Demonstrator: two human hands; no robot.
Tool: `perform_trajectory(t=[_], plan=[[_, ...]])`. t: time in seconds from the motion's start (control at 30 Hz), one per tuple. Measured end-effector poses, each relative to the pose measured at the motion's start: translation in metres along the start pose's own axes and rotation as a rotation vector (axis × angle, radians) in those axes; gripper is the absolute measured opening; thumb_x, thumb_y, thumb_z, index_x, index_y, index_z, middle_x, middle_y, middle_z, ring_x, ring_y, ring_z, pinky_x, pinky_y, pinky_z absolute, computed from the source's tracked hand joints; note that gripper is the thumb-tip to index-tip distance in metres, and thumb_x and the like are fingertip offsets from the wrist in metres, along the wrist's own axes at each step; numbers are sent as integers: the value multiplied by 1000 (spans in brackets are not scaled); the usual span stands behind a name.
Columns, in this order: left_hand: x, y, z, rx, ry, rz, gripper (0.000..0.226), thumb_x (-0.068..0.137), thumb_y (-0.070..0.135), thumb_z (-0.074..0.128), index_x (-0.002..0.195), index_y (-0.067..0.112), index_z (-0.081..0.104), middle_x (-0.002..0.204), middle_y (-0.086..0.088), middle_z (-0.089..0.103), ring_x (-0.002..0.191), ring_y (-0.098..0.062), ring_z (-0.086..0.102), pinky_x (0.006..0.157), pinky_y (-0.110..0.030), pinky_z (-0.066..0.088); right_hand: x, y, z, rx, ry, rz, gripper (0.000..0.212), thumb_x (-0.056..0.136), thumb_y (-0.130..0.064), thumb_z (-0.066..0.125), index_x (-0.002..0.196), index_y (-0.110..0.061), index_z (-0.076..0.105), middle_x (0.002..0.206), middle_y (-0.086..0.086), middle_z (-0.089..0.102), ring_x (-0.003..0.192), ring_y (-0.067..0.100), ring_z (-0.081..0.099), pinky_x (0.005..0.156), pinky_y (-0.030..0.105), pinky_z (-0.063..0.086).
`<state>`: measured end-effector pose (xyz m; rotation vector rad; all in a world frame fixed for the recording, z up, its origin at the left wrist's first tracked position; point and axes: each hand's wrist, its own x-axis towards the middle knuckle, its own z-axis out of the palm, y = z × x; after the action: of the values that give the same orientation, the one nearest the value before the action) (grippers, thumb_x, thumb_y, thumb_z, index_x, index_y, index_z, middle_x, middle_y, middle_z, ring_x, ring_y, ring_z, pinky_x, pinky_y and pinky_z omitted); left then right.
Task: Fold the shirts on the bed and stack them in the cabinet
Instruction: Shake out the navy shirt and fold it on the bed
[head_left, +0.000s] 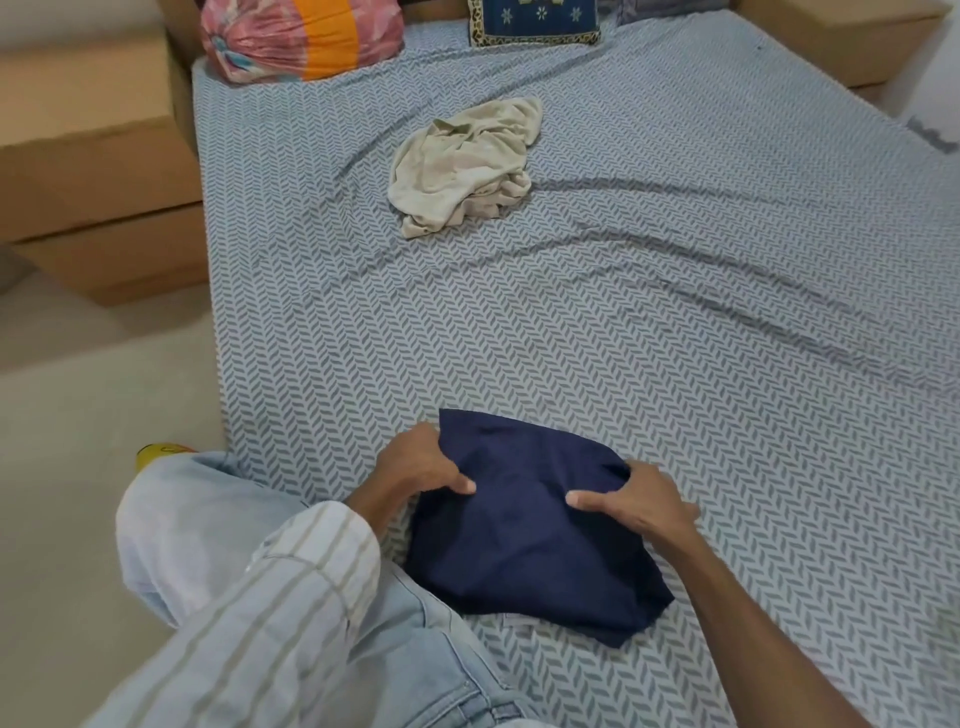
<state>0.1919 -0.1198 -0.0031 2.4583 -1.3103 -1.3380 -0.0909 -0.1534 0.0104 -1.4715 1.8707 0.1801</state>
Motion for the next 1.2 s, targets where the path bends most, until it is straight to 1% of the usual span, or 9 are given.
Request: perform_trajectory(t=[0.13,0.23,0.5,0.63,0.77,0.83,0.93,1.07,1.2], plan=[[-13,-3,0,-181,-16,110,35,64,23,84,96,16,70,100,-1,74,94,-20,69,87,-36,57,-10,-3,-5,215,-109,-78,52,62,-31,88,105,-19,61,99,-5,67,90,13,64,80,31,52],[-27,-10,-15,-596,-37,183,38,74,-3,77,108,15,71,100,1,77,95,-17,73,89,-37,58,-18,-23,-21,419,-180,-219,34,74,-1,80,89,-25,62,94,-6,69,87,12,66,72,26,53],[-57,-43,-126,-755,333,268,40,67,-14,81,93,16,71,88,1,76,85,-10,73,75,-31,58,-6,-156,-61,407,-178,-685,39,76,8,77,94,-24,68,96,-4,74,91,14,69,78,34,55],[-70,-65,-162,-673,541,265,33,73,-12,78,98,8,69,66,13,70,59,9,64,53,-12,51,1,-208,-55,286,-87,-887,37,80,6,72,108,-18,68,105,8,73,96,18,66,82,41,54],[-77,-98,-150,-203,541,260,33,66,43,63,71,12,70,66,-4,65,69,-14,64,60,-33,48,7,-206,-24,28,-32,-1010,40,82,-6,75,121,-2,68,118,18,69,110,28,64,98,43,49],[-77,-120,-123,-51,434,206,15,66,30,62,69,21,73,71,2,70,79,-20,71,66,-29,50,17,-181,1,-46,-39,-1056,39,72,-25,76,111,-21,75,114,13,73,109,28,68,101,47,48],[-72,-141,-82,218,269,192,41,66,13,54,94,30,79,99,11,74,101,-12,67,89,-30,49,45,-138,37,-292,-99,-1104,44,64,-37,68,101,-59,62,121,-14,67,126,17,58,110,38,31],[-76,-135,-66,431,207,238,47,67,19,59,109,39,69,112,16,63,112,-12,53,103,-46,31,24,-107,48,-489,-85,-1043,55,65,-35,53,117,-49,62,139,-34,30,145,-3,13,114,43,5],[-88,-127,-59,468,150,252,54,63,26,63,115,39,61,111,9,48,112,-16,41,97,-46,28,8,-87,53,-531,73,-1239,73,53,-27,64,124,-45,58,149,-21,38,146,4,25,102,37,18]])
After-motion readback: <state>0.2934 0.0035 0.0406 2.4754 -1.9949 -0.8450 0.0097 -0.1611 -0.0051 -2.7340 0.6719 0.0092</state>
